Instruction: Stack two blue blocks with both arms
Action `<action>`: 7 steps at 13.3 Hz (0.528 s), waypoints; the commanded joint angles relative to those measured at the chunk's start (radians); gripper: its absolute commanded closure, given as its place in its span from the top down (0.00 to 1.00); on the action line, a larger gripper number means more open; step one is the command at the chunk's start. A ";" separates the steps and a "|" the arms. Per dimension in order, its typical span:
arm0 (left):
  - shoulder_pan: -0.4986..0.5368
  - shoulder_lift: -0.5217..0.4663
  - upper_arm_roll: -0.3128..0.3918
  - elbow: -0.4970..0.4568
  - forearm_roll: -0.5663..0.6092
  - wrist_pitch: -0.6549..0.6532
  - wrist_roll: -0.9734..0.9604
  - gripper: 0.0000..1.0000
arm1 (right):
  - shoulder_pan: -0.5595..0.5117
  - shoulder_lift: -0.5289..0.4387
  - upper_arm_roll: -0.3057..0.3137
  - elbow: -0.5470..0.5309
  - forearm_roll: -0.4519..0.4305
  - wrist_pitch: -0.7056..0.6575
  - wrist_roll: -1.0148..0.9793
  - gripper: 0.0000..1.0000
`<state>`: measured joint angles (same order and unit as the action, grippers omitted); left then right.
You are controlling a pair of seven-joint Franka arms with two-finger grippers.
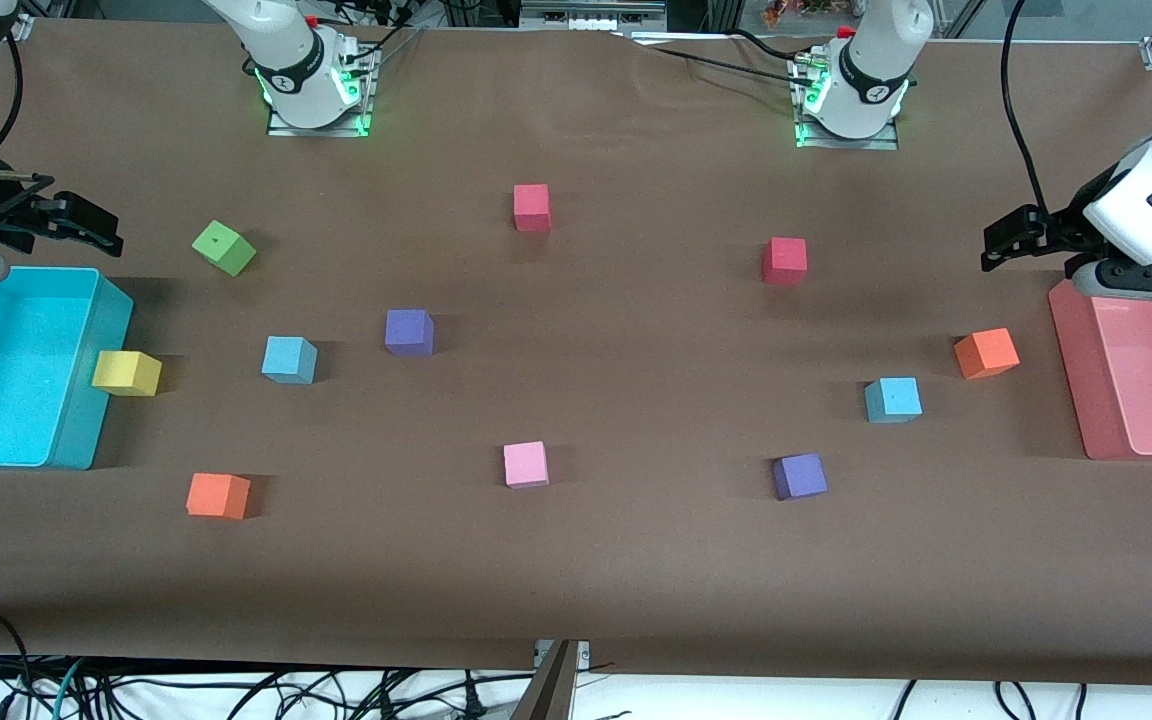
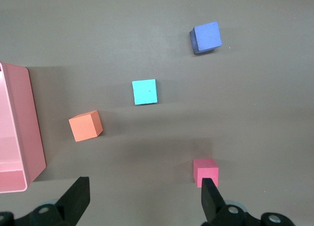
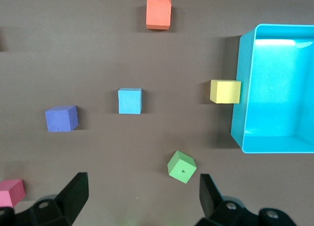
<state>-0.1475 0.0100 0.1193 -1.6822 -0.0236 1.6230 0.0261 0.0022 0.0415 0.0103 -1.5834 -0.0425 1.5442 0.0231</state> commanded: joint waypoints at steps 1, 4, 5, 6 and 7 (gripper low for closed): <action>-0.001 -0.008 -0.004 0.010 0.010 -0.021 0.000 1.00 | 0.001 -0.017 -0.001 -0.015 0.013 -0.007 0.006 1.00; -0.003 -0.008 -0.006 0.012 0.010 -0.021 0.000 1.00 | 0.001 -0.015 0.000 -0.014 0.013 -0.007 0.006 1.00; -0.003 -0.008 -0.004 0.010 0.010 -0.021 0.000 1.00 | 0.002 -0.017 0.000 -0.013 0.013 -0.007 0.006 1.00; -0.003 -0.008 -0.001 0.012 0.010 -0.020 0.001 1.00 | 0.001 -0.019 0.000 -0.015 0.015 -0.009 0.006 1.00; -0.003 -0.008 -0.001 0.012 0.010 -0.020 0.001 1.00 | 0.001 -0.019 0.000 -0.015 0.015 -0.009 0.006 1.00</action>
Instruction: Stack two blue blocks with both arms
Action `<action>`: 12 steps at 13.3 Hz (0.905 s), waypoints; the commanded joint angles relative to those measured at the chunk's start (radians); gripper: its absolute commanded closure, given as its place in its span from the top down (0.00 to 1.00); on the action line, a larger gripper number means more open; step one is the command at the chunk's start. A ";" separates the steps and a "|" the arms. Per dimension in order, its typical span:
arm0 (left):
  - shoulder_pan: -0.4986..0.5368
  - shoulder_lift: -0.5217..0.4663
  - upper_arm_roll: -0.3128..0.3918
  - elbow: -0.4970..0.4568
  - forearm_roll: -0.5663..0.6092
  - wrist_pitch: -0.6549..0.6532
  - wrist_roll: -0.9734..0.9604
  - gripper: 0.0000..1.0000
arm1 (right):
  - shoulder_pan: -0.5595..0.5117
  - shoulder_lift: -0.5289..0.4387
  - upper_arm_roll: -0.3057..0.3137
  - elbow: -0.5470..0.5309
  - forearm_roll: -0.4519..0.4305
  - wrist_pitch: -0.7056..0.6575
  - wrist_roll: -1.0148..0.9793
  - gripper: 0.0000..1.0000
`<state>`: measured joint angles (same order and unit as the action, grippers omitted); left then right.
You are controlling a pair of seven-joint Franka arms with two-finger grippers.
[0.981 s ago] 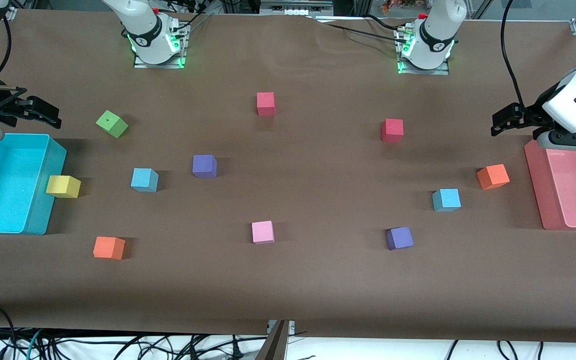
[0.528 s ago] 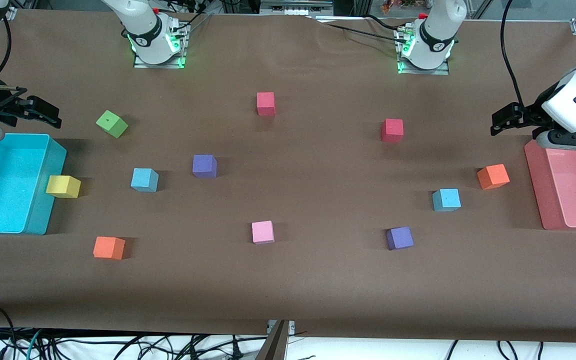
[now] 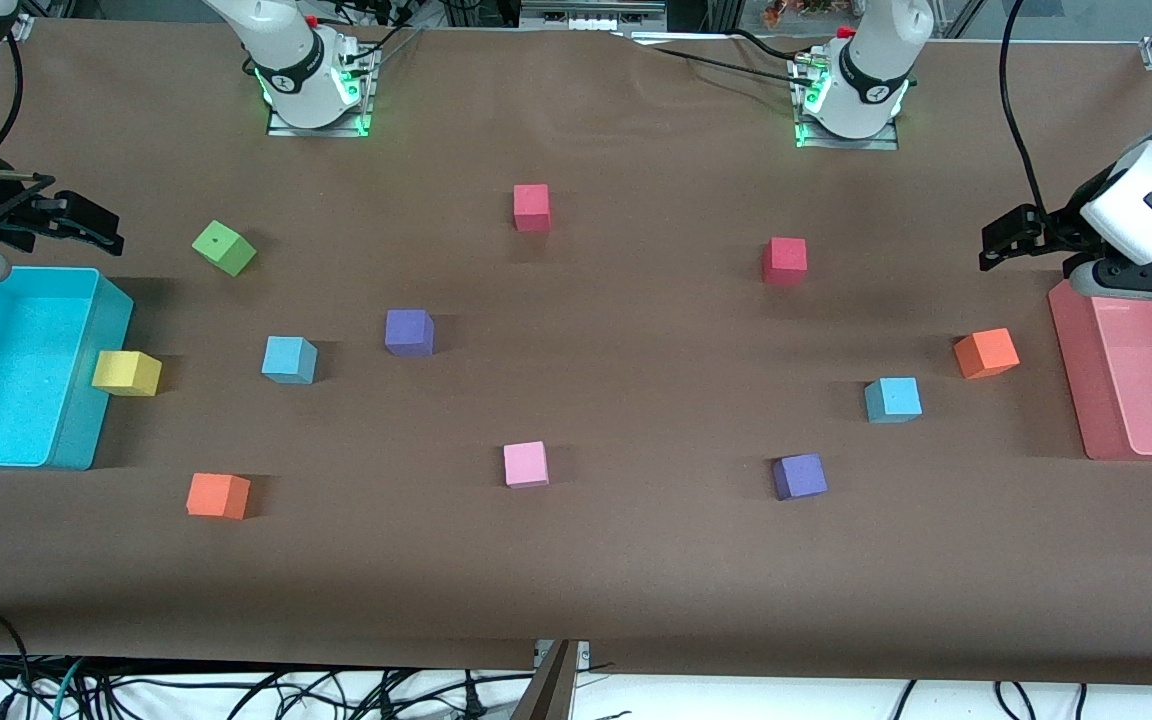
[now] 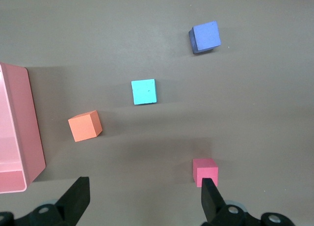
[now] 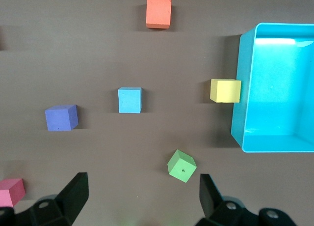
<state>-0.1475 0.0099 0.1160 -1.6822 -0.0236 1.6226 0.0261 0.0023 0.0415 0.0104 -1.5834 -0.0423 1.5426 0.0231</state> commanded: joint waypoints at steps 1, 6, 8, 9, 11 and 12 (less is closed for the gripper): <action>-0.003 -0.010 0.002 0.012 0.010 -0.020 0.001 1.00 | 0.001 -0.019 0.000 -0.015 0.015 -0.007 0.006 1.00; -0.003 -0.008 -0.002 0.012 0.010 -0.020 0.000 1.00 | 0.001 -0.019 0.000 -0.015 0.013 -0.007 0.006 1.00; -0.003 -0.010 -0.002 0.012 0.010 -0.021 0.000 1.00 | 0.001 -0.015 -0.001 -0.015 0.015 -0.007 0.006 1.00; -0.003 -0.008 -0.001 0.012 0.010 -0.021 0.000 1.00 | 0.001 -0.014 -0.001 -0.015 0.015 -0.006 0.006 1.00; -0.003 -0.008 0.004 0.012 0.010 -0.020 0.001 1.00 | 0.007 -0.005 -0.001 -0.015 0.013 0.004 0.006 1.00; -0.003 -0.008 0.004 0.012 0.010 -0.020 0.001 1.00 | 0.013 0.003 0.000 -0.015 0.013 0.010 0.006 1.00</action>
<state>-0.1475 0.0086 0.1163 -1.6822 -0.0236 1.6226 0.0261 0.0039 0.0446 0.0107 -1.5867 -0.0421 1.5431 0.0231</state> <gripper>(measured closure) 0.000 0.000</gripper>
